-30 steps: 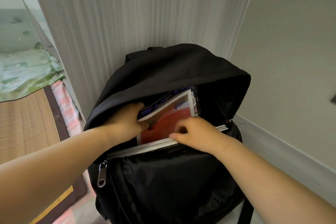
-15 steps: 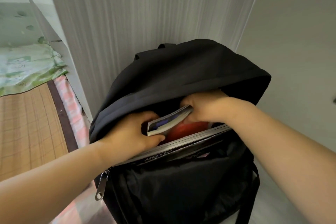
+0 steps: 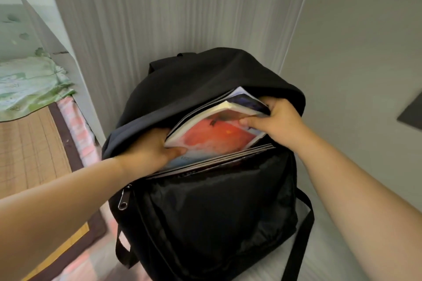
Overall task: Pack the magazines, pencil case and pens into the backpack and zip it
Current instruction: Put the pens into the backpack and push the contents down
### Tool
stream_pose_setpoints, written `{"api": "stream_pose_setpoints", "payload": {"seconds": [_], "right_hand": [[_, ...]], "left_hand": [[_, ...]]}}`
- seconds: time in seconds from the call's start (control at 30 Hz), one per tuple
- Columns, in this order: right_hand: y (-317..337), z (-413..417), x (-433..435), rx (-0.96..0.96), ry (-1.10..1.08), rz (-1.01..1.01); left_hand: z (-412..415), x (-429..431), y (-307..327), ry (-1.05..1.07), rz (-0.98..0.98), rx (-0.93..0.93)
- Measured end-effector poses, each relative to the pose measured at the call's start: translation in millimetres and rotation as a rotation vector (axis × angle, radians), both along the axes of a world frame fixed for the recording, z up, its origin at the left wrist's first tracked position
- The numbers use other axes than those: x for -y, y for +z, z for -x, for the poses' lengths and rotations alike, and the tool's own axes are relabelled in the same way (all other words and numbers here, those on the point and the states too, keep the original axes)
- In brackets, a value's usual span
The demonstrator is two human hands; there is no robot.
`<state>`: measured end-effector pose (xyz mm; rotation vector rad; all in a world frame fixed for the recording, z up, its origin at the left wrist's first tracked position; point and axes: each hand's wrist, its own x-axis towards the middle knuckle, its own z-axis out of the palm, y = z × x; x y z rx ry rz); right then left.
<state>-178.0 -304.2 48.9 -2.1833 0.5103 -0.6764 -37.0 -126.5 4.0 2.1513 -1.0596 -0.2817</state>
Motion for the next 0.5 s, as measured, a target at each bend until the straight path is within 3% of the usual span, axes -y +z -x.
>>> {"api": "stream_pose_setpoints", "payload": {"seconds": [0.13, 0.2, 0.37, 0.5], "right_hand": [[-21.3, 4.1, -5.4, 0.270, -0.419, 0.173], [-39.6, 13.4, -17.9, 0.326, -0.464, 0.318], [-60.1, -1.8, -32.1, -0.374, 0.186, 0.491], [-49.5, -26.8, -27.3, -0.642, 0.268, 0.674]], "left_hand": [[0.3, 2.9, 6.8, -0.021, -0.051, 0.061], [-1.1, 0.8, 10.9, -0.027, -0.104, 0.122], [-0.2, 0.1, 24.3, -0.065, -0.244, 0.220], [-1.2, 9.3, 32.9, -0.052, -0.339, 0.308]]}}
